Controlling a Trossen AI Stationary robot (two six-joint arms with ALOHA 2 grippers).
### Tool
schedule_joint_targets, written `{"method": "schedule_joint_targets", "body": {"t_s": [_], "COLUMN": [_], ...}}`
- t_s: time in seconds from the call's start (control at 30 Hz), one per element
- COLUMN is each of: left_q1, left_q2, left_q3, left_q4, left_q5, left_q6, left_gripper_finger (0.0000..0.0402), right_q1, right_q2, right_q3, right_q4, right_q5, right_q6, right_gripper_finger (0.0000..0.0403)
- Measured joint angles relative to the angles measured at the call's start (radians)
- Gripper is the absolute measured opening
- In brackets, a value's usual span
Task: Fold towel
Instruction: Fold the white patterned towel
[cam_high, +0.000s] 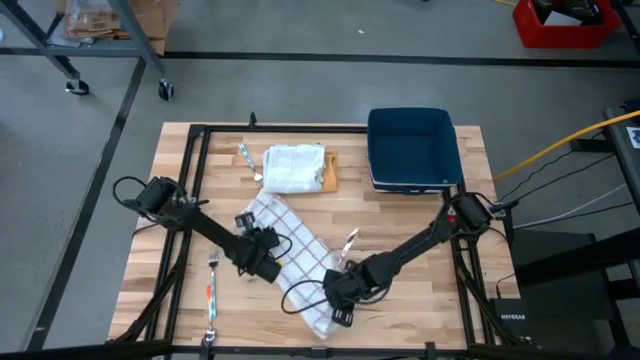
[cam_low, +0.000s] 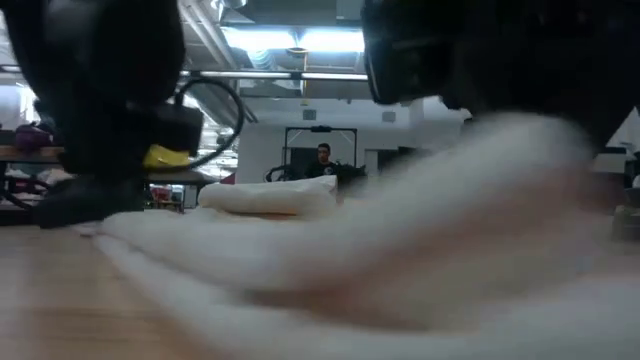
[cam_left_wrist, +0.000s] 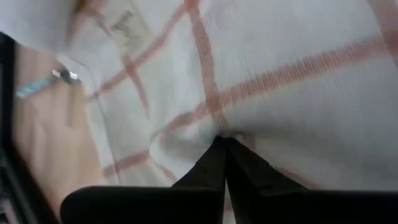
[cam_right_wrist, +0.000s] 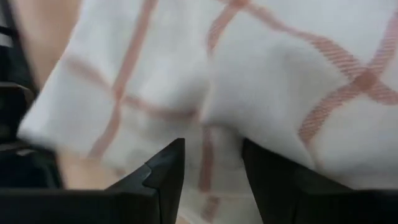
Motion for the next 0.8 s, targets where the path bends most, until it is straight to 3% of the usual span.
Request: {"method": "schedule_joint_targets", "body": {"t_s": [0.23,0.5,0.63,0.8], "left_q1": [0.061,-0.008,-0.054,-0.102], "left_q2": [-0.004,-0.127,-0.206,-0.249], "left_q3": [-0.019,0.07,0.1,0.101], "left_q4": [0.004,0.012,0.042,0.157], "left_q5": [-0.076,-0.059,-0.003,0.157], "left_q6": [-0.006,0.01,0.049,0.014], "left_gripper_finger": [0.0003,0.0003,0.0001,0.0011], "right_q1": [0.017,0.013,0.013,0.013], "right_q2": [0.003,-0.011,-0.032,-0.049], "right_q3": [-0.001,0.0,0.0,0.002], "right_q4": [0.15,0.16,0.168,0.172], "right_q5": [0.04,-0.001,-0.04,-0.1], "right_q6": [-0.028,-0.137,-0.222,-0.316], "right_gripper_finger": [0.0167,0.0167,0.0167,0.0167]}}
